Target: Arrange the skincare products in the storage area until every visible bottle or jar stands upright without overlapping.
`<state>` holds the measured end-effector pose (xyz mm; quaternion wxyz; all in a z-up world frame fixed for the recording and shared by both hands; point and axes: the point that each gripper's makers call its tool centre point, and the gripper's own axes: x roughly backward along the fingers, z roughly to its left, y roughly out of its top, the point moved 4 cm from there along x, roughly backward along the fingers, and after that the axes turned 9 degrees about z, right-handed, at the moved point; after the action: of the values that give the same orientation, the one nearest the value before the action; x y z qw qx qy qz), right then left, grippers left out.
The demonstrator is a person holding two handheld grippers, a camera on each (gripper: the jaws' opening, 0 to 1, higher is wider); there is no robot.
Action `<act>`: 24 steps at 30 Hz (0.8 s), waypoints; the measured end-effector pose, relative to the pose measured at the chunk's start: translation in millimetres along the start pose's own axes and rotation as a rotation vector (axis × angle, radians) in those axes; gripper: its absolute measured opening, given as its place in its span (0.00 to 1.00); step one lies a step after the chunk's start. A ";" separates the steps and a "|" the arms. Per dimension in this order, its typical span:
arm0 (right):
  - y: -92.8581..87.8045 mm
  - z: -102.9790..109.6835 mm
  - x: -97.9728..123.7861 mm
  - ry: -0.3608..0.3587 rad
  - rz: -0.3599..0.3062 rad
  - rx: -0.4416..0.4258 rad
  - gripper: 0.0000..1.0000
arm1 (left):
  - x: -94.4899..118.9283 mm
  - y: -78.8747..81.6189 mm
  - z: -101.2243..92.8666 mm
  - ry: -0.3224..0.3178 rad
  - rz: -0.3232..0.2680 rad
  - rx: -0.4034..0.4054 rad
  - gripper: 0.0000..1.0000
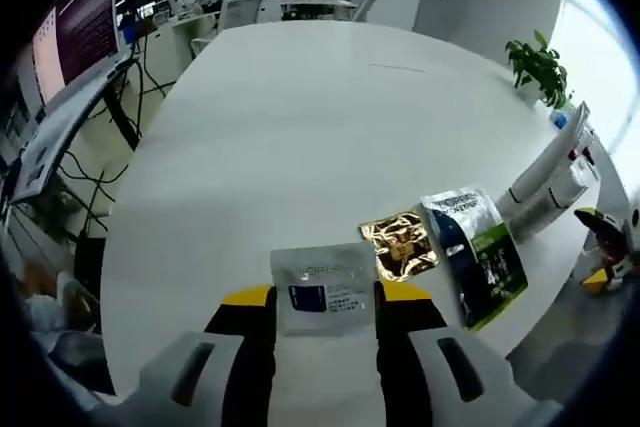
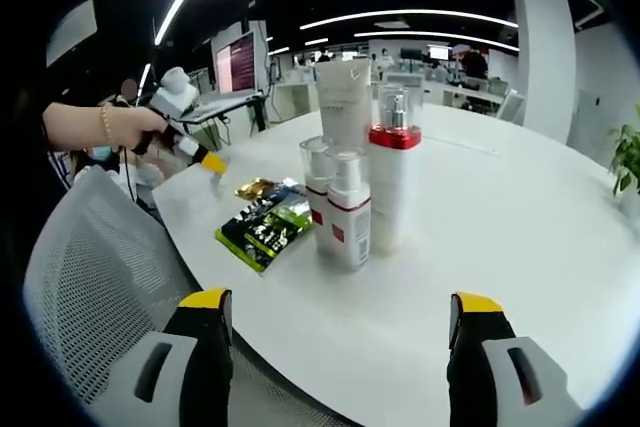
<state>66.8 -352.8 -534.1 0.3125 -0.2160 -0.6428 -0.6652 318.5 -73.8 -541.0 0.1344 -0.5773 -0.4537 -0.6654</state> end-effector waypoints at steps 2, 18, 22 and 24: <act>0.0 0.2 0.0 0.001 -0.001 0.000 0.96 | 10.3 -3.1 -14.0 -0.006 0.000 -0.015 0.33; -0.2 -0.9 -0.5 -0.004 -0.006 -0.005 0.95 | 11.9 -46.8 -69.4 -0.121 0.087 0.090 0.33; -0.5 -1.0 -0.4 -0.004 -0.004 -0.005 0.95 | 4.5 -48.2 -71.5 -0.105 0.110 0.096 0.33; -0.7 -1.2 -0.4 -0.005 -0.003 -0.005 0.95 | -0.9 -46.0 -71.9 -0.109 0.108 0.103 0.33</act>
<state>66.8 -353.9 -535.0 0.3092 -0.2173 -0.6423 -0.6668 239.9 -103.3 -556.7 0.1748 -0.6286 -0.4619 -0.6008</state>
